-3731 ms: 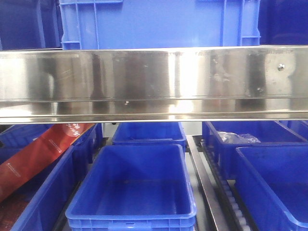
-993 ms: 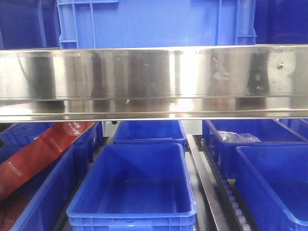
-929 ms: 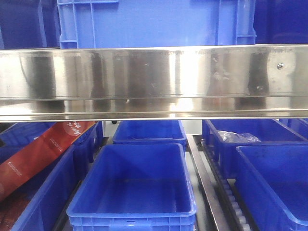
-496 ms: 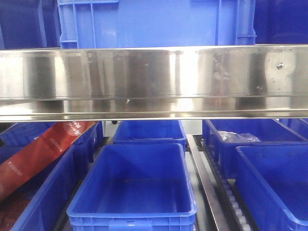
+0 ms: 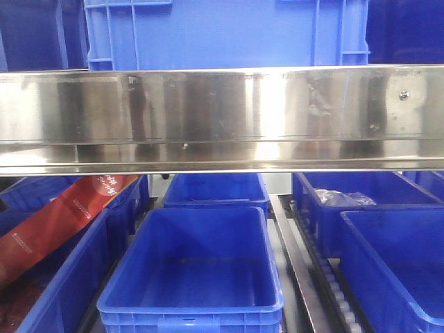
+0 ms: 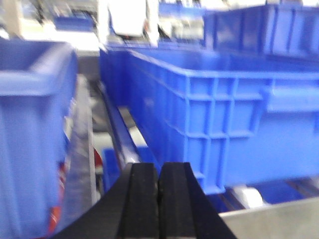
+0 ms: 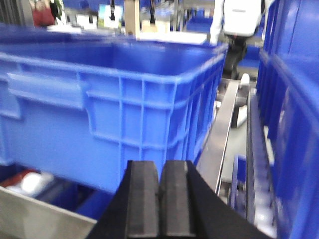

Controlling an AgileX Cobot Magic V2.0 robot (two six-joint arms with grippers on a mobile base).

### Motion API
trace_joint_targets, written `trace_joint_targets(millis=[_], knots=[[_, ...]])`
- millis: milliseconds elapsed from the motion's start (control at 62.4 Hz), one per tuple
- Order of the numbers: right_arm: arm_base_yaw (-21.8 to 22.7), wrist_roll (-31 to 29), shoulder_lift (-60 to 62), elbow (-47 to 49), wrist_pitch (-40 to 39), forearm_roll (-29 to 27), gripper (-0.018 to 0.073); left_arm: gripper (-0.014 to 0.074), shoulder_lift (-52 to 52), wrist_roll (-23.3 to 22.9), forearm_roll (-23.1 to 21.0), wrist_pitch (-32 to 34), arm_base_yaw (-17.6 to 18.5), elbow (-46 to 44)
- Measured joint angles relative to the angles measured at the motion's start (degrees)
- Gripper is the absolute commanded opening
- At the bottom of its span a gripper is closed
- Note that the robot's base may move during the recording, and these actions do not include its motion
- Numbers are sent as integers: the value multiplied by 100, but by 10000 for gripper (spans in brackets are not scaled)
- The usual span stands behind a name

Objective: Place valve from conveyor to right shelf box

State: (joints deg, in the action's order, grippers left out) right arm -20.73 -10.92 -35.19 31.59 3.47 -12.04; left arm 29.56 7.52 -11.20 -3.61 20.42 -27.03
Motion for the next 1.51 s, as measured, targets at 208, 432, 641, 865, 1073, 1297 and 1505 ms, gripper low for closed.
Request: trace_joint_targets(millis=[208,432,641,865,1073,1297,1505], knots=[[0,0,358,0,10,0,-167,-111,-360,0,0,9,-111,51],[0,0,366,0,10,0,-167,-111,-372,0,0,9,-111,55],[0,0,366,0,10,0,-167,-111,-372,0,0,9,-111,64],[225,0,711,-474,-242,0,-167,-111,-372,-11,0,9,-111,64],[950,0,1793,-1547,-299,270,-167,-111,-372,-11,0,9,-111,64],[1525,400,2928,-2573,-310,555,-167,-111,-372,-11,0,9,-111,64],[1567,759,3470,-3145,-310,872,-167,-111,-372,-11,0,9,-111,64]])
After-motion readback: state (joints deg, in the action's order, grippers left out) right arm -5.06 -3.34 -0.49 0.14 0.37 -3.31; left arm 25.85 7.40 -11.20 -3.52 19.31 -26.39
